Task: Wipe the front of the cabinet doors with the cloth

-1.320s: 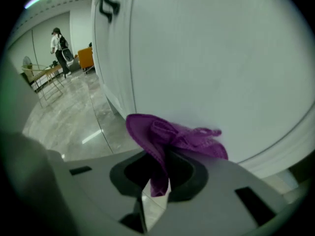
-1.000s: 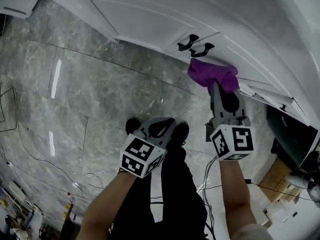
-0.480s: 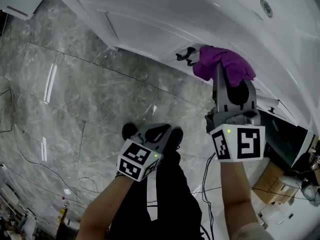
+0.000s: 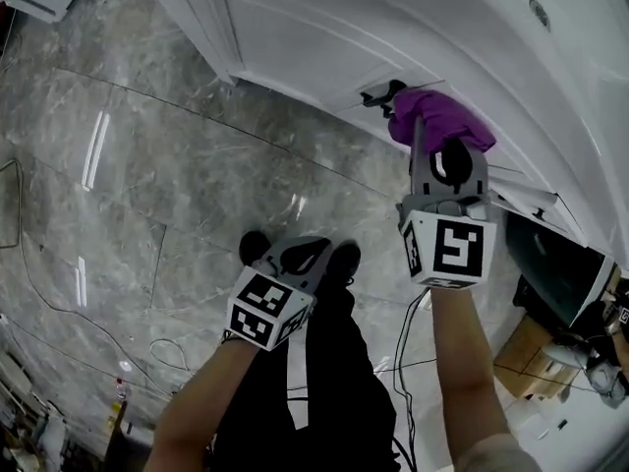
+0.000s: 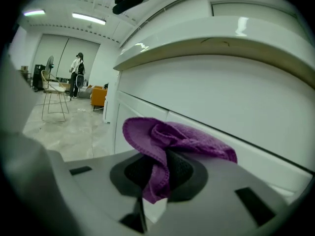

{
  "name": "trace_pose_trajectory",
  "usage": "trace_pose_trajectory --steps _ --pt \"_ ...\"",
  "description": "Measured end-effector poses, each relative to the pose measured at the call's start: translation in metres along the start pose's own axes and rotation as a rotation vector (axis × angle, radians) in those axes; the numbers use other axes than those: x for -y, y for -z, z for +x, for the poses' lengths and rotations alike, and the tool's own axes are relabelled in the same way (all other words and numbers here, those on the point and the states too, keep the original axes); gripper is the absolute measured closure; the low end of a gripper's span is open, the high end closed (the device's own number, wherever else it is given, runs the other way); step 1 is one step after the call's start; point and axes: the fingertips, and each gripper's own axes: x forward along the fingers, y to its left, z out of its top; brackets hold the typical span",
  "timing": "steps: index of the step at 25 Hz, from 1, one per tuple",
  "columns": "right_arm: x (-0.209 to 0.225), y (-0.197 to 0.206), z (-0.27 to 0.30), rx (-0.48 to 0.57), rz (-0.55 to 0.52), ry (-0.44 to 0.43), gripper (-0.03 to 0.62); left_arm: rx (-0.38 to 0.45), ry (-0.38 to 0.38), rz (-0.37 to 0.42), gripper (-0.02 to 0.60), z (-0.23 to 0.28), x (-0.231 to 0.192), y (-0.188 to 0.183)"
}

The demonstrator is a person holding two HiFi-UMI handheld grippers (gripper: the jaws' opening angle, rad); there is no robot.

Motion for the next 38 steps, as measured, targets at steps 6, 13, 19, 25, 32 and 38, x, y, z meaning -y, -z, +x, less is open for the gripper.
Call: trace_pose_trajectory --steps 6,13,19,25,32,38 --pt "-0.007 0.025 -0.004 -0.031 -0.06 -0.005 0.534 -0.009 0.004 0.0 0.56 0.002 0.0 0.004" --pt "-0.024 0.103 0.025 -0.189 -0.015 -0.051 0.533 -0.039 -0.007 -0.006 0.56 0.009 -0.009 0.018" --pt "-0.05 0.17 0.068 -0.297 -0.05 -0.103 0.531 -0.053 -0.014 -0.018 0.561 0.019 -0.023 0.034" --pt "-0.077 0.24 0.099 -0.451 -0.146 -0.161 0.531 -0.054 -0.026 -0.033 0.56 0.026 -0.042 0.049" --pt "-0.105 0.323 0.134 -0.635 -0.168 -0.223 0.533 -0.046 -0.049 -0.054 0.561 0.025 -0.065 0.06" --pt "-0.119 0.284 0.116 -0.629 -0.075 -0.253 0.533 -0.054 -0.072 -0.068 0.561 0.008 -0.064 0.065"
